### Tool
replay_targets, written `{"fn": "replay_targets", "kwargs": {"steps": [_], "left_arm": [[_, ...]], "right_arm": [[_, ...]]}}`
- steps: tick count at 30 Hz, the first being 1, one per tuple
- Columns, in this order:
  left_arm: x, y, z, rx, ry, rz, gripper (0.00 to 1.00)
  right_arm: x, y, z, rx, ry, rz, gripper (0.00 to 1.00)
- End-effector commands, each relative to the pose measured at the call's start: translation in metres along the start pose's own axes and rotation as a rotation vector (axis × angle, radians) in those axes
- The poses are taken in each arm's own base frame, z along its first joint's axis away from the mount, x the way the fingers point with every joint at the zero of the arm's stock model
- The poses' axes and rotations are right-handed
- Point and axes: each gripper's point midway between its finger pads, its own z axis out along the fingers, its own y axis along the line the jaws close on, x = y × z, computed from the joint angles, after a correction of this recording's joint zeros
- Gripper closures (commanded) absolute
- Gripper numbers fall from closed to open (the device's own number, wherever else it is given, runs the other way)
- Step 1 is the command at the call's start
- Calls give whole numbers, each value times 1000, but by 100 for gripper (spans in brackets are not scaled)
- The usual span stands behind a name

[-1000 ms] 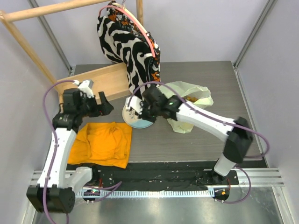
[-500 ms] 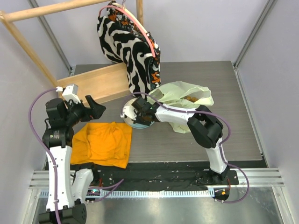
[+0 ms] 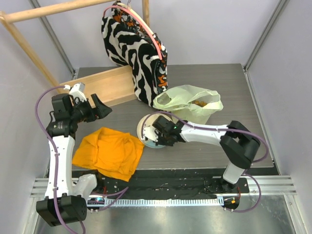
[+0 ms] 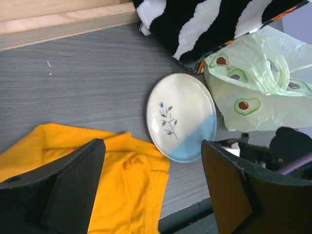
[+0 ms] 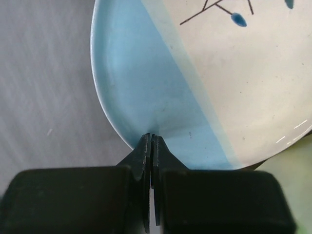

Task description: Take the fake fruits out of the plastic bag

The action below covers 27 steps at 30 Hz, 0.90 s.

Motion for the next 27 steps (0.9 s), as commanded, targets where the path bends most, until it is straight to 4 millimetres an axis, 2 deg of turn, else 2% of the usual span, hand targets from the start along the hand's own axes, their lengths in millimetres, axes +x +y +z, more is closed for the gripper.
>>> {"fn": "replay_targets", "kwargs": {"steps": [1, 4, 7, 10, 12, 13, 14, 15, 16, 18, 19, 21, 22, 23, 24, 26, 27], "left_arm": [[-13, -10, 1, 47, -15, -10, 17], [-14, -9, 10, 43, -2, -7, 18], [-15, -7, 20, 34, 21, -8, 18], [-10, 0, 30, 3, 59, -2, 20], [2, 11, 37, -33, 123, 14, 20], [21, 14, 35, -39, 214, 12, 23], [21, 12, 33, -32, 261, 48, 26], [34, 25, 36, -5, 363, 189, 36], [56, 24, 20, 27, 501, 211, 43], [72, 33, 5, 152, 619, 482, 51], [89, 39, -8, 177, 710, 523, 56], [104, 44, -14, 230, 777, 589, 67], [113, 47, -12, 252, 832, 629, 72], [120, 47, -10, 267, 875, 644, 75], [129, 52, -8, 265, 925, 651, 84], [151, 55, 7, 262, 1026, 755, 94], [161, 63, 22, 250, 1012, 795, 96]], "right_arm": [[62, 60, -29, -177, 149, 34, 99], [84, 78, -36, -210, 163, 39, 99], [100, 86, -42, -208, 177, 32, 99], [112, 83, -46, -177, 192, 12, 99], [111, 73, -52, -135, 174, 28, 99], [104, 64, -56, -110, 152, 42, 99], [96, 56, -62, -84, 125, 63, 99], [92, 50, -66, -76, 113, 82, 99], [81, 33, -73, -44, 78, 117, 99], [69, 18, -81, -20, 37, 179, 99], [56, 3, -88, 6, -8, 218, 99], [42, -15, -95, 39, -65, 298, 99], [27, -28, -104, 60, -116, 321, 98], [23, -40, -109, 81, -141, 355, 97], [15, -48, -113, 94, -168, 381, 96], [-9, -71, -131, 131, -252, 423, 94], [-26, -88, -150, 172, -315, 430, 94]]}}
